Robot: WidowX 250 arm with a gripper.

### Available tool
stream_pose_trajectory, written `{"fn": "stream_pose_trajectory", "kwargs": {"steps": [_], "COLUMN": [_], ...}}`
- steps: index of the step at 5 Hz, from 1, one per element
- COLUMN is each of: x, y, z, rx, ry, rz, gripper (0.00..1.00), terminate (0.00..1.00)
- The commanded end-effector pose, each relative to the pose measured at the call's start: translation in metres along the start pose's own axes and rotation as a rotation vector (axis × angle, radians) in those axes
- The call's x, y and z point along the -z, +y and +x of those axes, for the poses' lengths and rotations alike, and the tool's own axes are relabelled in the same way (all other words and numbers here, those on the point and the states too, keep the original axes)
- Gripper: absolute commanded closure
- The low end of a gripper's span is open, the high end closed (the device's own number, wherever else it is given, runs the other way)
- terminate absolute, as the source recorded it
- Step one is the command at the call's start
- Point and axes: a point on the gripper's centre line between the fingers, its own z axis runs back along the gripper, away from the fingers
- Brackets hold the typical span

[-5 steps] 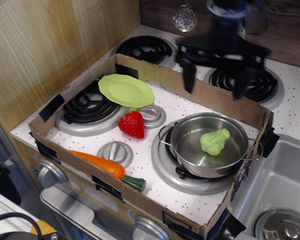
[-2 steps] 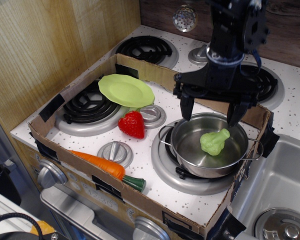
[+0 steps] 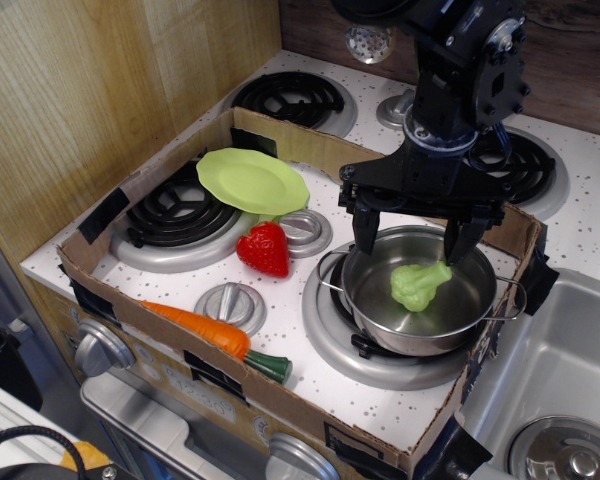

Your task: Take broccoli out of pan

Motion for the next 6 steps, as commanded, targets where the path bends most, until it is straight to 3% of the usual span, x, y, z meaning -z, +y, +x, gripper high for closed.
{"fn": "stream_pose_trajectory", "kwargs": {"steps": [1,3,4,6], "x": [0.0,0.013,0.015,0.007], "y": [-0.009,-0.013,-0.007,-0.002], "z": [-0.003,-0.013,-0.014,-0.008], "rx": [-0.038,-0.069,-0.078,-0.04], "ry": [-0.021,-0.031,-0.009,-0.018], "rz": [-0.04,-0.072,-0.086,-0.047], "gripper": [0.0,0.0,1.0,1.0], "terminate": [0.0,0.0,0.0,0.0]}}
